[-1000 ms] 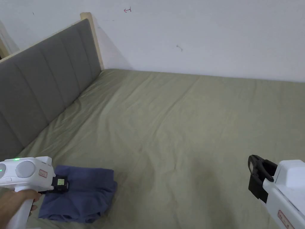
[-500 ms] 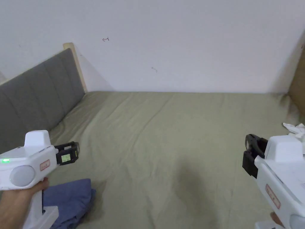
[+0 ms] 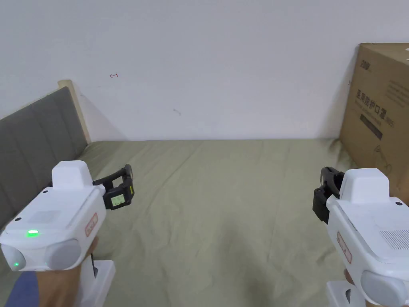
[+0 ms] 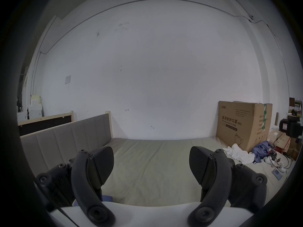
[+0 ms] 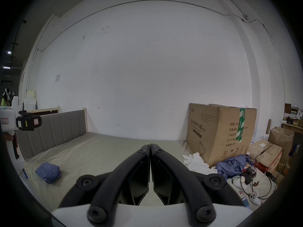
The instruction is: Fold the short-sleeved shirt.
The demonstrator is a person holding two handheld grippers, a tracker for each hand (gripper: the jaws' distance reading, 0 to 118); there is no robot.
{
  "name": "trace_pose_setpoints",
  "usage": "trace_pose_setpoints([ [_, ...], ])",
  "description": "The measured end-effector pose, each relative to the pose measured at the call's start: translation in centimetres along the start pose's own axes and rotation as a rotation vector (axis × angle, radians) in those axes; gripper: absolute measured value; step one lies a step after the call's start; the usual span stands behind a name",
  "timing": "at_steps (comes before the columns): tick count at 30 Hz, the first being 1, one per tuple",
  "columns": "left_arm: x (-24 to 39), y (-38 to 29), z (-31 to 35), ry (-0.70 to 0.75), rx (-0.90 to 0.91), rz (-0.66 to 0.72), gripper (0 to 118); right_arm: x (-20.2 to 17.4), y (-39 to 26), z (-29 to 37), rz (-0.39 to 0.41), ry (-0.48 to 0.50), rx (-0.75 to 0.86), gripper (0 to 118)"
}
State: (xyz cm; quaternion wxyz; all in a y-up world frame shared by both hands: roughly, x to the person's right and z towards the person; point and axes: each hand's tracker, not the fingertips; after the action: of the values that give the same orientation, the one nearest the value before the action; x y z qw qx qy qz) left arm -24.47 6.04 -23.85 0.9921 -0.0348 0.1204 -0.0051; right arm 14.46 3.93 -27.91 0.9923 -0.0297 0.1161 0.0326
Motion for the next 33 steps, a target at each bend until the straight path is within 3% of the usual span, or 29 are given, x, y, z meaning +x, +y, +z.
trace_pose_setpoints([
  [4,3.1,-1.4,0.8,-0.022,0.054,0.01,92,0.8,-0.5,1.0,0.009,-0.028,0.008,0],
  [9,5.6,-3.0,1.3,-0.052,0.092,0.022,46,1.2,-1.4,1.9,0.01,-0.052,0.008,0],
  [10,6.3,-3.3,1.5,-0.058,0.099,0.016,33,1.2,-1.6,2.0,0.009,-0.057,0.01,0],
  [11,6.5,-3.6,1.6,-0.079,0.108,0.01,13,1.3,-1.8,2.0,0.007,-0.06,0.012,0],
  [12,6.6,-4.0,1.7,-0.088,0.113,0.013,4,0.8,-1.6,2.5,0.004,-0.062,0.011,0],
  [33,8.3,-5.1,2.0,-0.125,0.062,0.016,0,0.4,-1.4,3.7,-0.003,-0.079,0.004,0],
])
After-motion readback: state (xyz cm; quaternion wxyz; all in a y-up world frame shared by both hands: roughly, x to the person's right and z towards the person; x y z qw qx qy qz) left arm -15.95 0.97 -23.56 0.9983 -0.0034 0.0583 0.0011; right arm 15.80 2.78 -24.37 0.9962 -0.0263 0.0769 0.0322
